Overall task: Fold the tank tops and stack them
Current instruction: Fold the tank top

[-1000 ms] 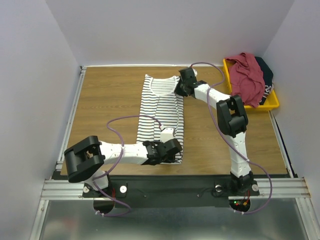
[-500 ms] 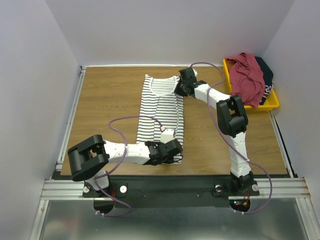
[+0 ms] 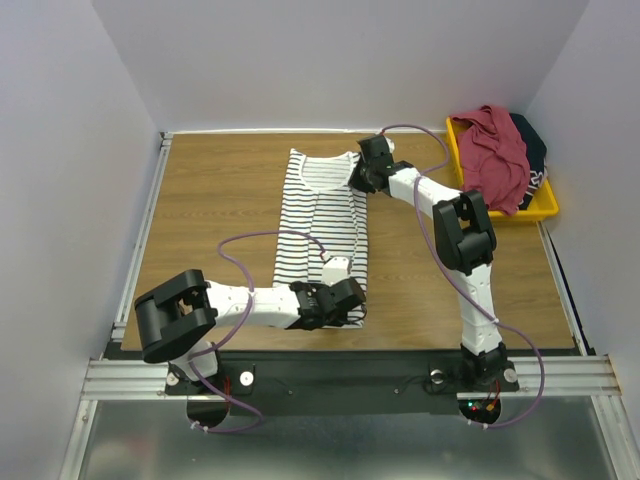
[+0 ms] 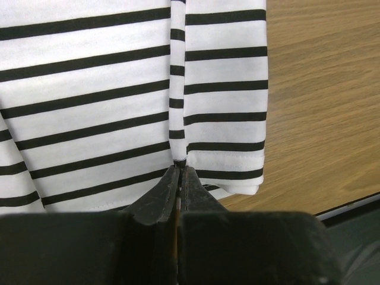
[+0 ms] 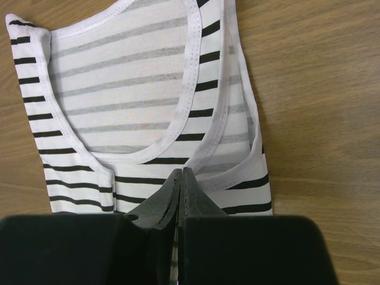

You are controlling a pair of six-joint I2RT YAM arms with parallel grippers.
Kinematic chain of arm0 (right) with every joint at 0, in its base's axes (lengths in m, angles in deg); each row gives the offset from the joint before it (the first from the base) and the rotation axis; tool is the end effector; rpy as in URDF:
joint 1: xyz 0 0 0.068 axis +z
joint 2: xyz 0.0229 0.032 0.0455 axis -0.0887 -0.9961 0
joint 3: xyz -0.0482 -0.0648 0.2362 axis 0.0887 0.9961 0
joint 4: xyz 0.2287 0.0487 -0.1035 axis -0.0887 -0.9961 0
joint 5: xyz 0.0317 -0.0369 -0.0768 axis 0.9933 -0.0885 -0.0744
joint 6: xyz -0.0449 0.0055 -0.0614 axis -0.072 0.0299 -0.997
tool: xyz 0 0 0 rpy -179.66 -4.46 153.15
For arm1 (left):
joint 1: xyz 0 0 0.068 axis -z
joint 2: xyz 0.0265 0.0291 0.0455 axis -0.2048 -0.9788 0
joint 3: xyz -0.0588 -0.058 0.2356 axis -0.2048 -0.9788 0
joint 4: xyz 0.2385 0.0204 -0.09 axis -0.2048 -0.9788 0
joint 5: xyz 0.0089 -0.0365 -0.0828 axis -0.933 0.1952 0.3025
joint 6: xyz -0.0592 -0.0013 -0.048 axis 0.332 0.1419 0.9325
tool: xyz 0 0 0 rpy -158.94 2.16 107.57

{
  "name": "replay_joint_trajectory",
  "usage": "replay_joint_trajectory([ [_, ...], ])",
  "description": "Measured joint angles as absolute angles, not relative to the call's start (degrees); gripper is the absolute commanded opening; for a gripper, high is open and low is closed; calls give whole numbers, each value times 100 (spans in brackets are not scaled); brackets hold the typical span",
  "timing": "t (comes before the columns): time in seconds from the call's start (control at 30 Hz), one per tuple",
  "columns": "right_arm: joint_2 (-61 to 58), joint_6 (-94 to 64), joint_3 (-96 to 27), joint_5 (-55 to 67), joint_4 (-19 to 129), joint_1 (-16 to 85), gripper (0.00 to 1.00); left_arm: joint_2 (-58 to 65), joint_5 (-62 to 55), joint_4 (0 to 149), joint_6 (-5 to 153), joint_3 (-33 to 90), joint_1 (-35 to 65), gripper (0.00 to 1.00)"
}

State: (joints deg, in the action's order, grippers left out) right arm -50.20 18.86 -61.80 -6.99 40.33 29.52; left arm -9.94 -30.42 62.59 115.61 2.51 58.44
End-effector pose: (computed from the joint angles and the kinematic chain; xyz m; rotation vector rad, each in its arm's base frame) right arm 0.4727 0.2077 0.1475 0.3804 2.3197 0.4598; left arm 0.1253 -0.2885 0.1273 0.2439 2.4908 -0.5526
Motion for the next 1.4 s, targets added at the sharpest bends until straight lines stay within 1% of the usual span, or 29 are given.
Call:
replay_joint_trajectory([
  [0.53, -5020, 1886, -6180, -703, 4033, 2952, 0, -345, -3108, 6088, 11609, 288, 5844, 0],
  [0.77, -5020, 1886, -6180, -699, 4033, 2952, 0, 62, -3160, 6042, 11862, -97, 5844, 0],
  [0.97, -5020, 1886, -6204, -699, 4027, 2967, 0, 176, -3162, 6023, 12059, -359, 5842, 0],
  [1.4, -5140, 1882, -6714, -695, 4031, 3181, 0, 477, -3202, 6025, 12417, -687, 5860, 0],
])
